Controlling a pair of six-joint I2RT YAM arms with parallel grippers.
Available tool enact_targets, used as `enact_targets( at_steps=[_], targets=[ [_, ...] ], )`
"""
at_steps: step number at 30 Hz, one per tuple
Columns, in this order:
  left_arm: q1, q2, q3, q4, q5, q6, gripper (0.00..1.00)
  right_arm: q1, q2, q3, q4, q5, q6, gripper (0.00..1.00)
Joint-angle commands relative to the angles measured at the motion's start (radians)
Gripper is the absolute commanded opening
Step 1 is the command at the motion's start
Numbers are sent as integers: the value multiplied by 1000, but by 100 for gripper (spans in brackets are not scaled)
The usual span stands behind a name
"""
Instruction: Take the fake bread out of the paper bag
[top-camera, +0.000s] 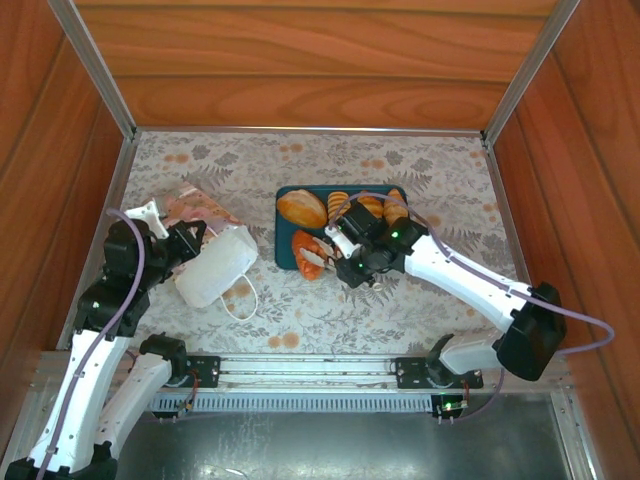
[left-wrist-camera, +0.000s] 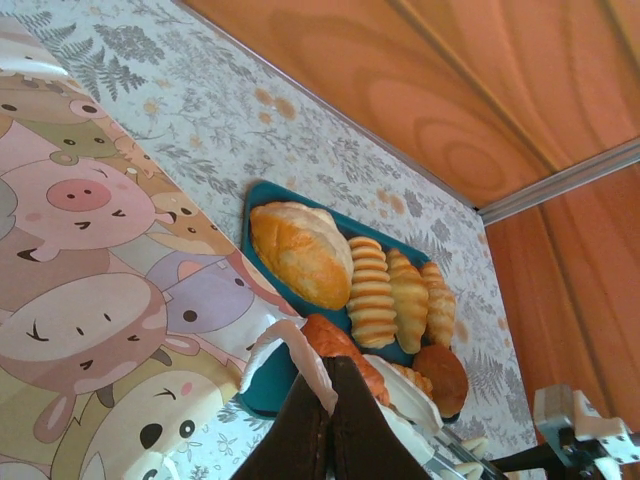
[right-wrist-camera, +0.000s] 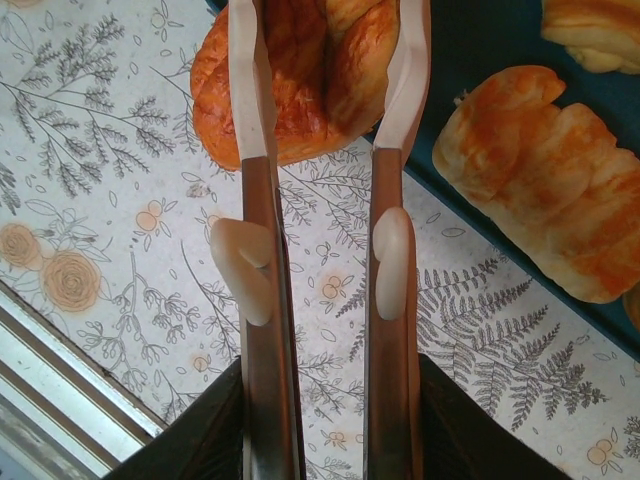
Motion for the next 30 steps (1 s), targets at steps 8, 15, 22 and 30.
enact_targets(
  at_steps=[8,15,22,30],
  targets=[
    [-3,-6,22,-13,11,27,0,-20,70,29,15,-16,-82,41],
    [-2,-5,23,-15,10,24,0,-23,113,57,17,-17,-119,42],
    [-2,-2,30,-16,11,24,0,-26,160,96,57,-48,-179,44],
    [-2,-10,31,-18,10,25,0,-41,213,164,8,26,-187,54]
  ],
)
